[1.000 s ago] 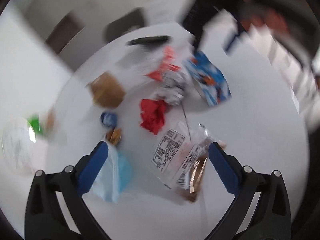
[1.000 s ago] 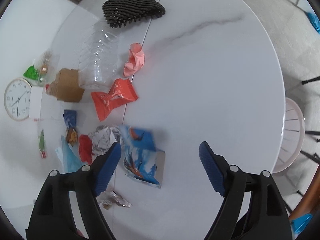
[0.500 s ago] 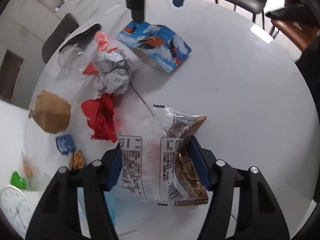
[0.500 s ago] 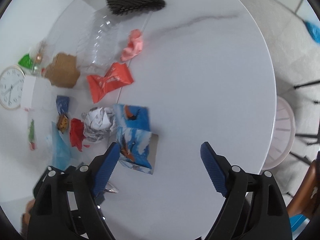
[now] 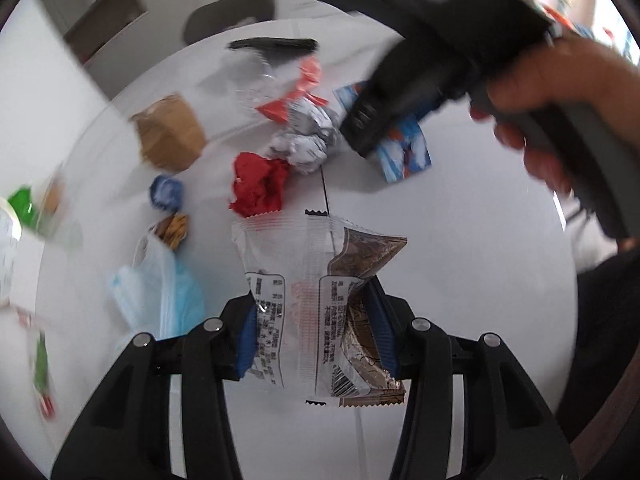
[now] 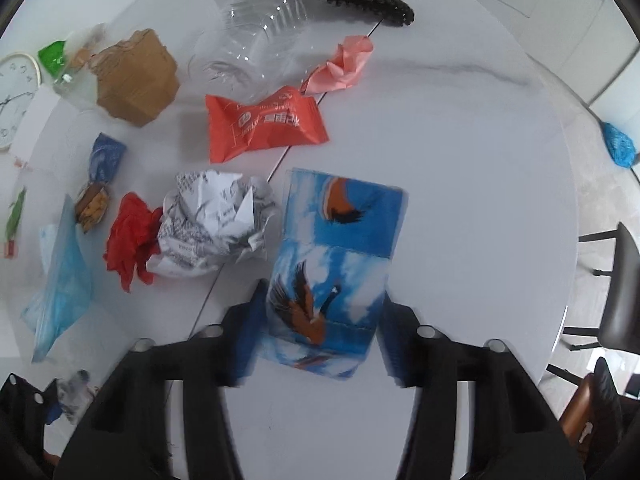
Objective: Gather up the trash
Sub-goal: 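Lift the snack bag with the left gripper while the right lifts the blue box, then drop the snack bag into the bin with the left gripper while the right drops the box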
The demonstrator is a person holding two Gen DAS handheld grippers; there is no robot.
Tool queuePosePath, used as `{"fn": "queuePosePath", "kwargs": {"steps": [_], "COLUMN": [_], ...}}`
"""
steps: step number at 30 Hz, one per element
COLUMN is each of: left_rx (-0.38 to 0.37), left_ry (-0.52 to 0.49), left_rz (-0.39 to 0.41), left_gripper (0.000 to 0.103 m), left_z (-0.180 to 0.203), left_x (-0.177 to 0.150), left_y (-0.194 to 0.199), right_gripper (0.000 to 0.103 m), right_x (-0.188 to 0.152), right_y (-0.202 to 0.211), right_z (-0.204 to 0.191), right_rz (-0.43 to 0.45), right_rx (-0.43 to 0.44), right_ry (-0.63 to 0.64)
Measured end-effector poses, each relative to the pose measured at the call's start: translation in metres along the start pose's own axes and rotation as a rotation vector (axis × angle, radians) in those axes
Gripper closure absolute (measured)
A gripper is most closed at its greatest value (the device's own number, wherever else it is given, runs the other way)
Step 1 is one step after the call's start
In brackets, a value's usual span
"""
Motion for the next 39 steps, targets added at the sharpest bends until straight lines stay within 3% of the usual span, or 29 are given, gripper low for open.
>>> {"fn": "queuePosePath", "kwargs": {"steps": [4,7,9,15,21,26,27,30,33,39], "left_rx": [-0.011,-0.032,-0.064,-0.248,-0.36,-0.416,-0.417,-0.419,-0.422,-0.383], "left_ry": [0.117,0.138,0.141,0.052,-0.062,-0.081,-0.081,-0.076,-0.037,0.028], "left_rz": [0.044,0.073,0.097,0.144,0.053,-0.034,-0.042,-0.07,-0.076,-0.051], "left_gripper": [0.056,0.056,0.056,0.056,0.054,0.042,0.031,0.012,0.008,0.008], "left_z": [0.012,0.032,0.05,0.126,0.218,0.269,0.275,0.29,0.293,0.279], "left_x": [0.006,0.025,0.04,0.119,0.191,0.219,0.222,0.232,0.242,0.254], "left_y": [0.016,0.019,0.02,-0.003,-0.071,-0.117,-0.122,-0.131,-0.132,-0.116], "right_gripper": [0.055,0.055,0.055,0.055,0.055,0.055,0.055,0.055,0.054,0.053], "right_x": [-0.006,-0.015,-0.022,-0.04,-0.069,-0.083,-0.084,-0.089,-0.088,-0.091], "right_y": [0.012,0.039,0.054,0.075,0.075,0.065,0.063,0.054,0.045,0.03], "right_z": [0.022,0.06,0.091,0.219,0.332,0.381,0.386,0.4,0.406,0.415], "right_rz": [0.051,0.116,0.146,0.173,0.185,0.204,0.208,0.207,0.198,0.19], "right_rx": [0.053,0.115,0.111,-0.015,-0.128,-0.118,-0.112,-0.083,-0.049,0.007], "right_ry": [0.016,0.034,0.028,-0.074,-0.126,-0.094,-0.087,-0.074,-0.071,-0.051]}}
Point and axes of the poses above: each gripper's, at about its wrist camera, not at the fingertips, and y roughly against the way its jaws point, z to its right, x to its top, the point moved 2 cm from there along -y, roughly the way its jaws point, and after that the axes turned 13 degrees about -x, right-handed, at the moved point
